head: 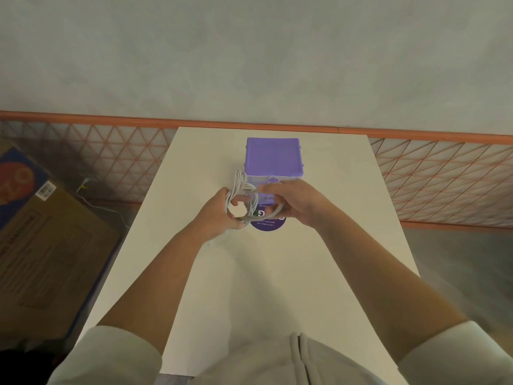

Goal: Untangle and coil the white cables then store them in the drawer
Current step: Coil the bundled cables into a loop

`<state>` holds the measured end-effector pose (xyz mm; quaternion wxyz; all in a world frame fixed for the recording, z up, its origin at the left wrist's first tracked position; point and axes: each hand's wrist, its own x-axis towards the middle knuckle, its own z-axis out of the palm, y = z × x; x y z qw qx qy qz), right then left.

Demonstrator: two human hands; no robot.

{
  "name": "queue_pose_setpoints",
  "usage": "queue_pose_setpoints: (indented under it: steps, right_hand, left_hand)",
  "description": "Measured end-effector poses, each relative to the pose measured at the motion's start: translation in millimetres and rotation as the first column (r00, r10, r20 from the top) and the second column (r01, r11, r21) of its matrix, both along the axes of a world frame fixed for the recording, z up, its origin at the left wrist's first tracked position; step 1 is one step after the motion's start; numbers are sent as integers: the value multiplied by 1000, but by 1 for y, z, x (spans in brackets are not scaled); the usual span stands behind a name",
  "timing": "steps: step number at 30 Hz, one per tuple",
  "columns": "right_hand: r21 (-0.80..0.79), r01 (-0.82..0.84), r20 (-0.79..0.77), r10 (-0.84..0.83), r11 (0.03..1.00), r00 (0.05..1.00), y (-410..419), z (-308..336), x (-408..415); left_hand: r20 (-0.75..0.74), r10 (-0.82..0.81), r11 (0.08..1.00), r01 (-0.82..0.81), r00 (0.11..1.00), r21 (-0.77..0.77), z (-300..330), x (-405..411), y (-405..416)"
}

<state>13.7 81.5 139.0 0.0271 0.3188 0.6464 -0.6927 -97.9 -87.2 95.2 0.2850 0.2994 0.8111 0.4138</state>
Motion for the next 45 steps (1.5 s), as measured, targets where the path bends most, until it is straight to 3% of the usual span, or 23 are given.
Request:
queue_pose_setpoints:
  steps: [2, 5, 10, 11, 12, 14, 16, 17, 22, 25, 30, 33, 38, 42, 45]
  right_hand:
    - [253, -99, 94, 77, 962, 993, 1, 7, 2]
    - [614, -214, 210, 104, 760, 972, 4, 13, 3]
    - [832, -109, 197, -105, 544, 975, 8, 6, 10]
    - [825, -75, 175, -128, 560, 976, 8, 5, 11]
    - [769, -8, 138, -153, 639, 979, 10, 2, 11]
    - [442, 161, 54, -205, 882, 977, 14, -3, 16]
    - [91, 257, 2, -258, 962, 966, 13, -6, 21]
    - [32, 271, 2, -271, 962, 963, 12, -8, 22]
    - [171, 352, -26, -353, 920, 935, 10, -1, 14]
    - [-6, 409, -58, -408, 913, 911, 8, 1, 11]
    - [114, 244, -1, -246, 963, 969, 16, 9, 17]
    - [170, 123, 53, -134, 978, 990, 18, 3, 22]
    - [247, -127, 155, 90, 961, 984, 17, -17, 31]
    - [292, -274, 213, 217, 916, 953, 14, -28, 34]
    - [322, -376, 301, 282, 869, 911, 11, -36, 35]
  left_hand:
    - [-47, -10, 1000, 10, 999, -11, -2, -1, -2]
    - [-122, -41, 998, 36, 992, -46, -6, -3, -4]
    - [-271, -15, 991, -22, 963, -132, -10, -2, -2]
    - [-292, -2, 989, -41, 956, -141, -11, -2, -1]
    - [-300, 15, 989, -59, 954, -138, -12, -3, -1]
    - [-307, 48, 987, -93, 950, -134, -11, -4, -1]
    - [-310, 55, 989, -95, 949, -113, -10, -6, 0]
    - [-303, 50, 992, -84, 952, -97, -10, -6, 1]
    - [-358, -30, 989, -23, 933, -143, -10, 1, 4]
    - [-439, -58, 988, -13, 897, -157, -7, 3, 7]
    - [-525, -51, 969, -85, 849, -232, -1, -5, 0]
    - [-457, 42, 973, -141, 889, -183, -3, -9, -4]
    - [-152, 242, 970, -245, 958, 0, -6, -2, -7]
    - [201, 346, 915, -377, 916, 146, -5, 5, -7]
    - [321, 348, 883, -423, 881, 203, -2, 8, -6]
